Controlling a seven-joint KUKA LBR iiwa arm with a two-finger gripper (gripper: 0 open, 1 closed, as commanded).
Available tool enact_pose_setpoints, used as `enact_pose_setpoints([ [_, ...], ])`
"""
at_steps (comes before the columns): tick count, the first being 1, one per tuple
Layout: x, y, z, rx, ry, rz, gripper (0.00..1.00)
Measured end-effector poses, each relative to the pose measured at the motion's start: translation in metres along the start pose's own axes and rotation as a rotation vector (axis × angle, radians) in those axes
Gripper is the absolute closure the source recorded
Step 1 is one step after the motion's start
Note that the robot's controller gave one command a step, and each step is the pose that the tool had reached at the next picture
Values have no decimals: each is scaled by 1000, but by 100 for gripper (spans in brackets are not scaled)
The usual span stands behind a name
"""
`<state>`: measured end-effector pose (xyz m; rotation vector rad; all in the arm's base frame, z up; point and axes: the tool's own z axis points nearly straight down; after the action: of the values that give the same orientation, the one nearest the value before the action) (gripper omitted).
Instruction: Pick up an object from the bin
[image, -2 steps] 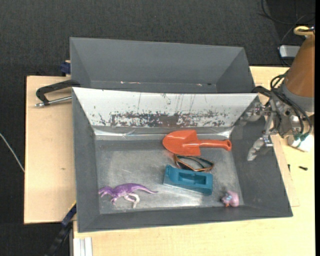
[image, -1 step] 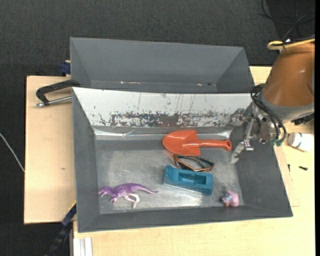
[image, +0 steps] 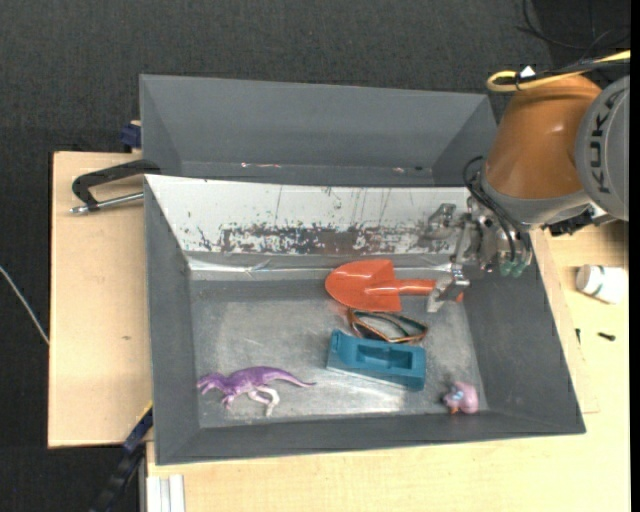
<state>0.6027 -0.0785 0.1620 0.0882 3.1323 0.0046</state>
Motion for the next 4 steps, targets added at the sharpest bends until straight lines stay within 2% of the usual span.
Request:
enact_pose_setpoints([
  [1,3,-3,19,2,7,-16,0],
  [2,3,36,79,2,0,53,0],
  [3,-2,42,75,-3,-19,57,100],
  [4,-2,42,75,-3,-19,56,100],
])
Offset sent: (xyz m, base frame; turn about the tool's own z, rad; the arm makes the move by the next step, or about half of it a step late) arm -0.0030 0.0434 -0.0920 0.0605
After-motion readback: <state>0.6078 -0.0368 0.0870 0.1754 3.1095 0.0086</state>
